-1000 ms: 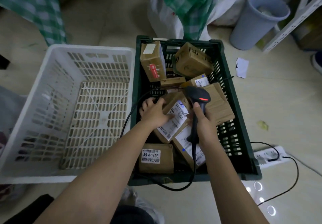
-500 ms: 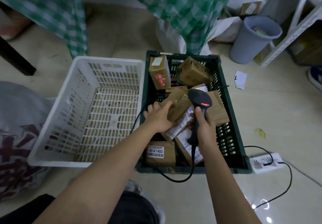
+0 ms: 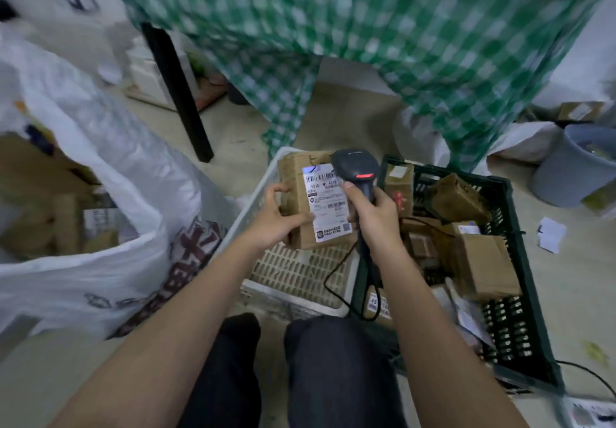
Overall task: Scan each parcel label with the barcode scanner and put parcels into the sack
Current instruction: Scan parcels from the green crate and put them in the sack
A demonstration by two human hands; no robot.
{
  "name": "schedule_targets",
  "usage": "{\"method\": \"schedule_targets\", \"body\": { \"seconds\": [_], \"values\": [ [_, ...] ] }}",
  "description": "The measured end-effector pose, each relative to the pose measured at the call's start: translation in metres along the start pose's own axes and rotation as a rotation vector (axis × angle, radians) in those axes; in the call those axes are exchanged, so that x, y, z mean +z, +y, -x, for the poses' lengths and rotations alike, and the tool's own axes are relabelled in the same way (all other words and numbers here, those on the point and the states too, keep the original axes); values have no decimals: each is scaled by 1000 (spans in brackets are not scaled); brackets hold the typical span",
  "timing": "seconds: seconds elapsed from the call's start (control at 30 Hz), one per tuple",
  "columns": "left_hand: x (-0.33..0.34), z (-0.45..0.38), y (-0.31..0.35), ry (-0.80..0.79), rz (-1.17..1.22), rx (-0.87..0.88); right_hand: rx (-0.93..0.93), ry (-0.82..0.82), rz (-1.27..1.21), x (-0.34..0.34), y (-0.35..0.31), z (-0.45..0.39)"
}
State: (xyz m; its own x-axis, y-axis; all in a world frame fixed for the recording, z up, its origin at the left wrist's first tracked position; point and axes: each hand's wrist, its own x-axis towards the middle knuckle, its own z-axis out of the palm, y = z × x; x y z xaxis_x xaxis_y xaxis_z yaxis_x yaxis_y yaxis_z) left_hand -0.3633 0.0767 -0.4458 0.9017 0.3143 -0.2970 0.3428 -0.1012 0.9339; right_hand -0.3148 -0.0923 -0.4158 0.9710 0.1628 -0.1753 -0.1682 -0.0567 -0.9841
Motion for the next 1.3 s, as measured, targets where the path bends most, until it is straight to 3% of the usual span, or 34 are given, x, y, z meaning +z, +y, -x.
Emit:
{"method": "schedule_targets", "body": {
  "seconds": [0.2, 0.67, 1.13, 1.3],
  "values": [
    [-37, 0, -22, 142, 149, 41, 94, -45, 124, 60, 10, -10],
    [-59, -31, -48, 180, 236, -26, 75, -207, 357, 56, 33, -14],
    [-54, -33, -48, 170, 175, -3, 77, -189, 233, 51, 30, -10],
    [-49, -10, -34, 181, 183, 53, 59, -70, 95, 53, 20, -2]
  ]
}}
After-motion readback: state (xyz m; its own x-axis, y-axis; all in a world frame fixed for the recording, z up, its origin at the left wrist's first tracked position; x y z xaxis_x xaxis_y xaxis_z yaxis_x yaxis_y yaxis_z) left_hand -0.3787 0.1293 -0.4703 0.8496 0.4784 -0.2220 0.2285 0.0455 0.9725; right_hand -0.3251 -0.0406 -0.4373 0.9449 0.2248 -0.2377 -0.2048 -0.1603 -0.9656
